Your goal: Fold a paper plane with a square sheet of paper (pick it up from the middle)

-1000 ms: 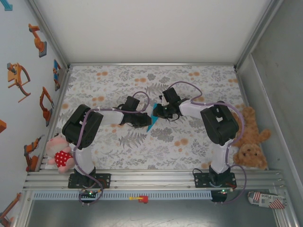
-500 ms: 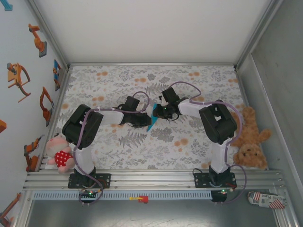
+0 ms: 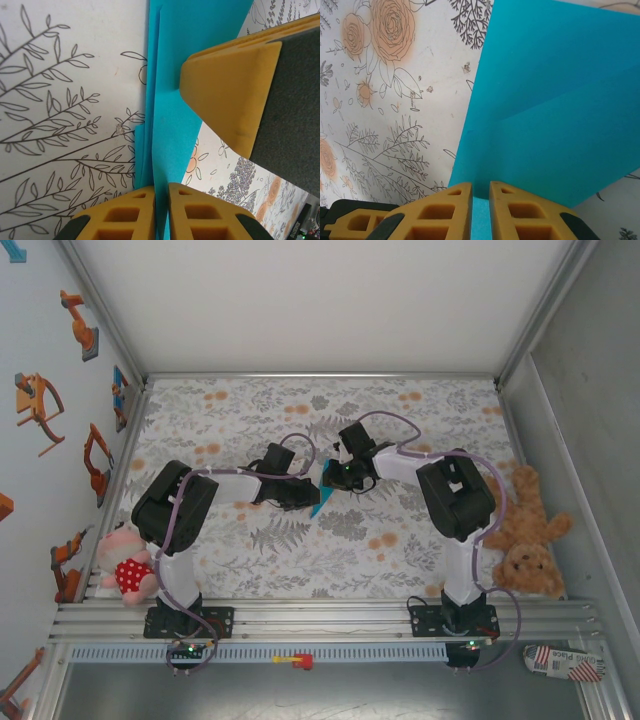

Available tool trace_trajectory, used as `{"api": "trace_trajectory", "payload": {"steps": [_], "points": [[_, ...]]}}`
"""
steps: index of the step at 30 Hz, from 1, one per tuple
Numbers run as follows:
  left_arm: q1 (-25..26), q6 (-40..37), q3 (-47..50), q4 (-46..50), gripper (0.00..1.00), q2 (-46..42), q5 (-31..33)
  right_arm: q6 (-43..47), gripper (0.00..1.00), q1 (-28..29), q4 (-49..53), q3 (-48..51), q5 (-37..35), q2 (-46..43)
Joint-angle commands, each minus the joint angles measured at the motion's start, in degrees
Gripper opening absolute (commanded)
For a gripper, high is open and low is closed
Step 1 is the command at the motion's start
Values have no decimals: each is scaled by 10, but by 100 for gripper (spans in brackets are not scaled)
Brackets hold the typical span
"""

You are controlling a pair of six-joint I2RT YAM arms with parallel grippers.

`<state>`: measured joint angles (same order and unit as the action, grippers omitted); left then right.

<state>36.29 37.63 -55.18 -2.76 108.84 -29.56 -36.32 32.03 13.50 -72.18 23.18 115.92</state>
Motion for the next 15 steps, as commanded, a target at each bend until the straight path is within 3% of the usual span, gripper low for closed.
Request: {"api": "trace_trajectory", "payload": {"steps": [1, 9, 15], "points": [[3, -15, 5, 54, 16, 19, 22, 13, 17, 2, 46, -13, -30, 24], [3, -12, -2, 78, 21, -47, 26, 16, 17, 2, 65, -20, -40, 32], [-1, -18, 1, 108, 30, -102, 62, 16, 17, 2, 63, -21, -38, 33]]}}
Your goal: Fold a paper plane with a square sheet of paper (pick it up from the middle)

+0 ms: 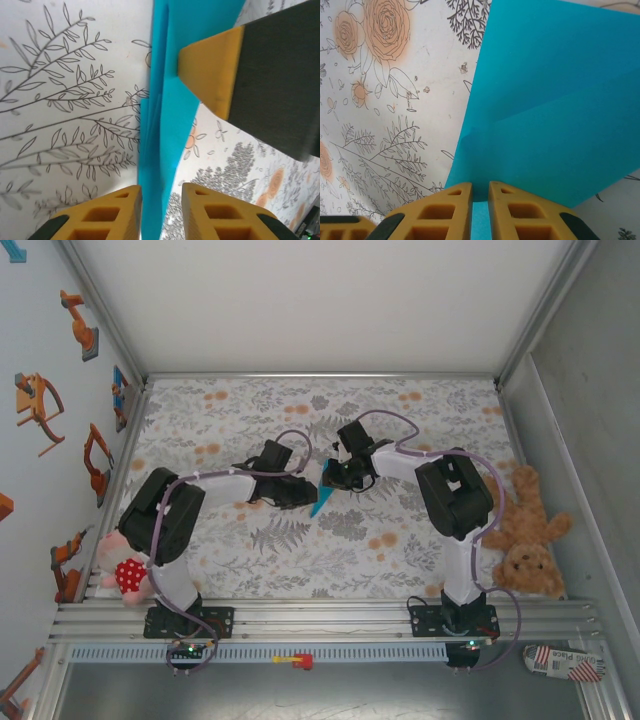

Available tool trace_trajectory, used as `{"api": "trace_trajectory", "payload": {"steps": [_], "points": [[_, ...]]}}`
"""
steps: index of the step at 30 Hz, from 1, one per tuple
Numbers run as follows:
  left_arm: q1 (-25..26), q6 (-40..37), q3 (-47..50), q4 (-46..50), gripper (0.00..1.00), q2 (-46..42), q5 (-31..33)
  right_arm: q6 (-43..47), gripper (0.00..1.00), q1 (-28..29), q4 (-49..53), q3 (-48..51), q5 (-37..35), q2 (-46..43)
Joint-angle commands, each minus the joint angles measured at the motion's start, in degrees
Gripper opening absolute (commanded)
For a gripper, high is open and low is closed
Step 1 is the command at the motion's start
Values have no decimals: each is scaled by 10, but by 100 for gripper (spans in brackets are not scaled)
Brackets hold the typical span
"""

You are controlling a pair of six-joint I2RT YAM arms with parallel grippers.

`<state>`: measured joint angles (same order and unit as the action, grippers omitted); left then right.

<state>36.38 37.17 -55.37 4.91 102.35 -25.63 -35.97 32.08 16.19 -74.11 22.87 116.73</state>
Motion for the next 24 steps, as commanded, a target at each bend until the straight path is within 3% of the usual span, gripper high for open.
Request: {"api": "trace_trajectory", "payload": {"steps": [1, 7, 11, 24], "points": [[-2, -11, 2, 28, 30, -44, 22, 13, 17, 2, 36, -1, -35, 24], [2, 31, -3, -48, 18, -15, -38, 11, 17, 2, 31, 1, -33, 24], [6, 38, -20, -50, 12, 16, -46, 9, 16, 2, 30, 3, -32, 23], [11, 34, -58, 1, 8, 69, -45, 10, 15, 2, 31, 2, -29, 22]]}}
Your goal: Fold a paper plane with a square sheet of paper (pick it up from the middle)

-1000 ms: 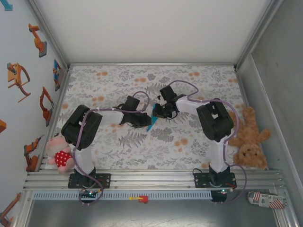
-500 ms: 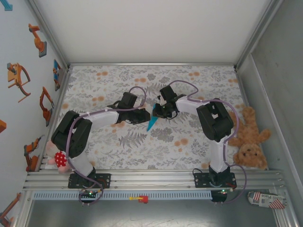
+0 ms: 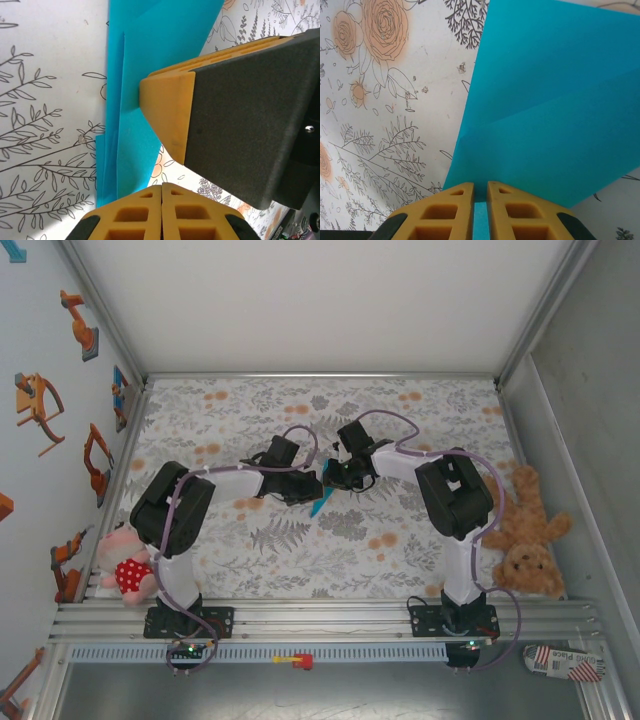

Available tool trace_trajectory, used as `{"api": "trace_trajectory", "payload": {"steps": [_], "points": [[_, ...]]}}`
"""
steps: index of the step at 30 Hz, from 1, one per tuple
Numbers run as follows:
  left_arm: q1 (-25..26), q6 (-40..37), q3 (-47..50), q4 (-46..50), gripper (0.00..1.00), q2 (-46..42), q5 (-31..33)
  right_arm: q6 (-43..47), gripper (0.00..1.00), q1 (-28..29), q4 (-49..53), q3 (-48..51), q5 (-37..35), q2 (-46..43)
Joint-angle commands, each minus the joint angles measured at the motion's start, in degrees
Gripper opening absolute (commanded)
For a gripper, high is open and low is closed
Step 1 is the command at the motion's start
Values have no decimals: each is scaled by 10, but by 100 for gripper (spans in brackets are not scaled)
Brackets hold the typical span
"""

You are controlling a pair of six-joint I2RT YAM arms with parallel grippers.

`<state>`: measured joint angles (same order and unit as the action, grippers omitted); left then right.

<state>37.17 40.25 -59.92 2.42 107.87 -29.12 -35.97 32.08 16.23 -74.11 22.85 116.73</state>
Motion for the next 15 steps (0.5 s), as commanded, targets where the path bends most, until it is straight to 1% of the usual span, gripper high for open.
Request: {"api": "trace_trajectory", "payload": {"steps": [1, 15], "points": [[4, 4, -12, 27, 8, 15, -9, 10, 15, 1, 30, 2, -28, 23], [14, 6, -3, 51, 8, 21, 1, 9, 15, 1, 33, -2, -29, 29]]}}
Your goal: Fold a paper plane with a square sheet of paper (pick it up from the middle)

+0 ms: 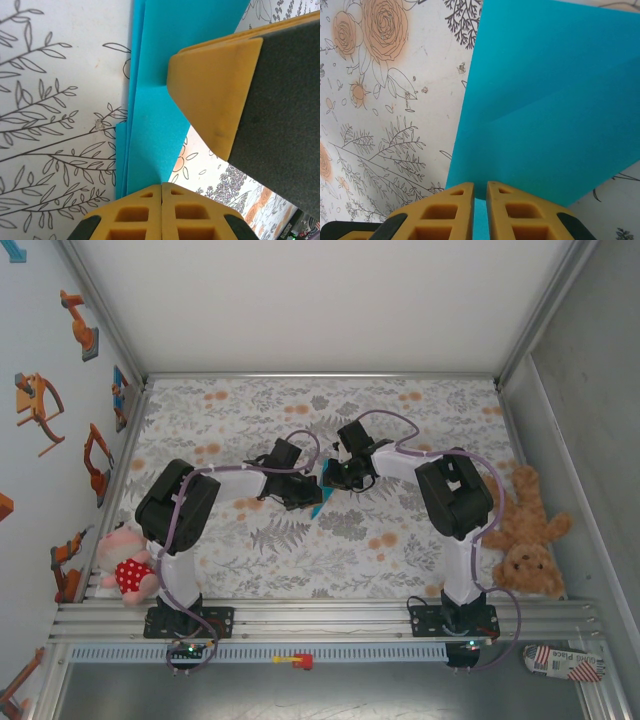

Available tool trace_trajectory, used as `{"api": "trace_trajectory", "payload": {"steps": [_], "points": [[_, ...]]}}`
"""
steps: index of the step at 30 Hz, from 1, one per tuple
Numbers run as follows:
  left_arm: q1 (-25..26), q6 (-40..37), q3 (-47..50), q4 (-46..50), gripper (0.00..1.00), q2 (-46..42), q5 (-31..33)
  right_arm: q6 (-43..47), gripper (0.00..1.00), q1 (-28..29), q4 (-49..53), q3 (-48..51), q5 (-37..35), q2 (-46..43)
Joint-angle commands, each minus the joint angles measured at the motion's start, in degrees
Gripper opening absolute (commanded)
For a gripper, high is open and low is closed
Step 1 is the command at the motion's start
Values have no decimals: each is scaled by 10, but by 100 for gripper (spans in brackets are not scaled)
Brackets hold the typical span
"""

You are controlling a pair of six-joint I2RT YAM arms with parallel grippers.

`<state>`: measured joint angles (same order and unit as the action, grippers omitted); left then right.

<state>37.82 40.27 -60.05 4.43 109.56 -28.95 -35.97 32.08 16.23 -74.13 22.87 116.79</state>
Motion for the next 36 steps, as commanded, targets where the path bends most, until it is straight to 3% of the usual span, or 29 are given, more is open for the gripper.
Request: {"api": "trace_trajectory", "payload": {"steps": [1, 36], "points": [[8, 6, 0, 33, 8, 4, 2, 9, 15, 2, 34, -2, -29, 28], [44, -3, 43, 112, 7, -46, 53, 6, 13, 2, 59, -12, -54, 51]]}}
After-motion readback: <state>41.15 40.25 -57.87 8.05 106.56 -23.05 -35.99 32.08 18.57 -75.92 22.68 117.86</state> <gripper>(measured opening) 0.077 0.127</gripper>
